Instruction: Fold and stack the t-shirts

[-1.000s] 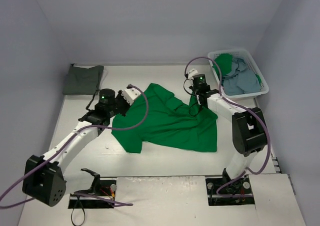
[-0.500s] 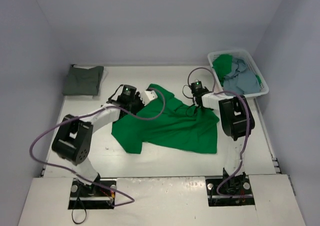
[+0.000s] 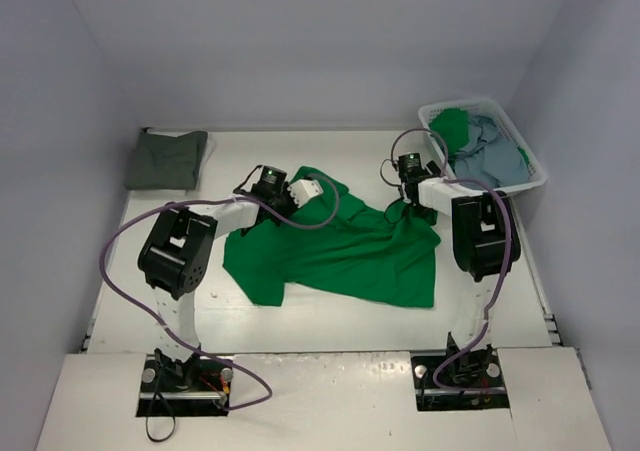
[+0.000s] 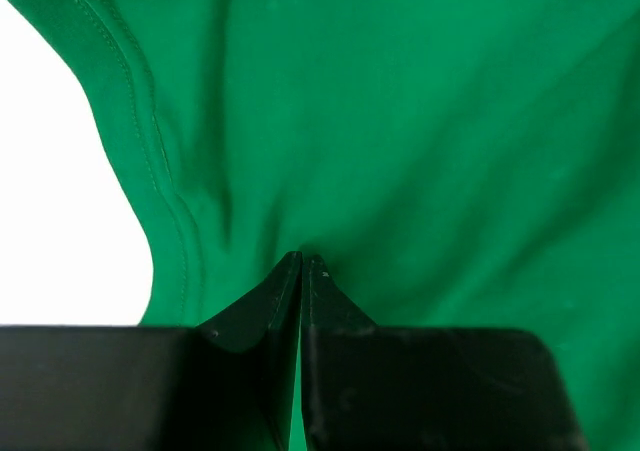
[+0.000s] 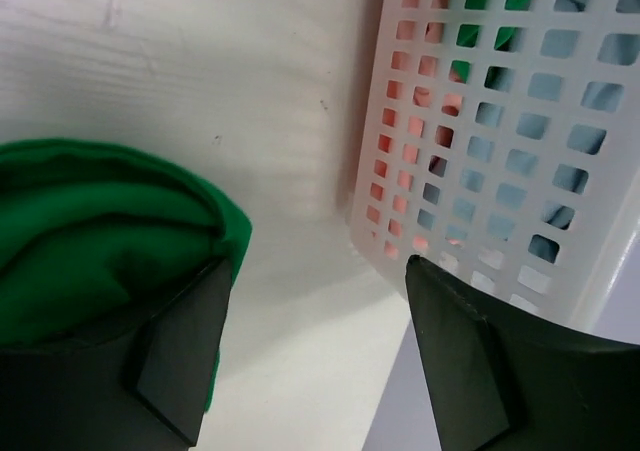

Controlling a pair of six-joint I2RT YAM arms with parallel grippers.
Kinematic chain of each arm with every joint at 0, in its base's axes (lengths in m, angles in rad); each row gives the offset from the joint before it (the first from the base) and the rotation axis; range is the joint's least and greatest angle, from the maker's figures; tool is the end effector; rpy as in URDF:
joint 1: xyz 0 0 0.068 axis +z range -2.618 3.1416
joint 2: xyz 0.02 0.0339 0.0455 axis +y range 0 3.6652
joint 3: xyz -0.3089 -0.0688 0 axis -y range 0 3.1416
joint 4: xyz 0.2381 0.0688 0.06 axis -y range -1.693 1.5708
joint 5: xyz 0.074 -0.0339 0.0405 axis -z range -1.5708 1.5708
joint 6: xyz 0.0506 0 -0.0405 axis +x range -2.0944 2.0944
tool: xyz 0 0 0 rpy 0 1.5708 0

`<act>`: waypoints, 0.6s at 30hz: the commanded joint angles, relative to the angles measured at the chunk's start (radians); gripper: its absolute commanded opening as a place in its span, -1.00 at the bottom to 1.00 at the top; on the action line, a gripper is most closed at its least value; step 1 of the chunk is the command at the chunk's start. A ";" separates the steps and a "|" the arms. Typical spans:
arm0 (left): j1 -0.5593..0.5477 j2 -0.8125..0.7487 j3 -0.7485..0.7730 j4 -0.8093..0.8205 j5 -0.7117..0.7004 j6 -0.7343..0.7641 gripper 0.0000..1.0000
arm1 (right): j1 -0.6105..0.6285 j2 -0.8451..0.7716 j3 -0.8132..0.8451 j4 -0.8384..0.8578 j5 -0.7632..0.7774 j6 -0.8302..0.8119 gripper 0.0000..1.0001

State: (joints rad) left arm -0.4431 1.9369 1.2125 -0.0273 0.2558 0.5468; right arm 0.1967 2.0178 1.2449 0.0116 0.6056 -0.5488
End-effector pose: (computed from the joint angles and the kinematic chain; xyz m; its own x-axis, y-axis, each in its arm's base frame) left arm 0.3906 -0.1996 0.2051 -0.2245 0.6633 -0.7138 0.8177 0.5267 0.2323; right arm 0.4465 0.0596 0.1890 -0.7042 -0.5777 -0.4128 -0.1452 0.6863 -0.7127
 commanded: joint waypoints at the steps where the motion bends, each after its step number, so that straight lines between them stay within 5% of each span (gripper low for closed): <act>1: -0.005 -0.006 0.084 -0.012 -0.029 0.013 -1.00 | -0.039 -0.161 0.074 -0.076 -0.016 0.045 0.36; 7: -0.003 0.027 0.160 -0.129 -0.121 -0.014 -1.00 | -0.037 -0.241 0.108 -0.144 -0.173 0.082 0.34; 18: -0.005 0.017 0.243 -0.428 -0.138 -0.061 -1.00 | -0.033 -0.300 0.128 -0.180 -0.221 0.093 0.33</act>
State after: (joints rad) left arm -0.4435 1.9896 1.3911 -0.3450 0.1284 0.5087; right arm 0.1619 1.7840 1.3319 -0.1524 0.3923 -0.4694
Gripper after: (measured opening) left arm 0.002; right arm 0.667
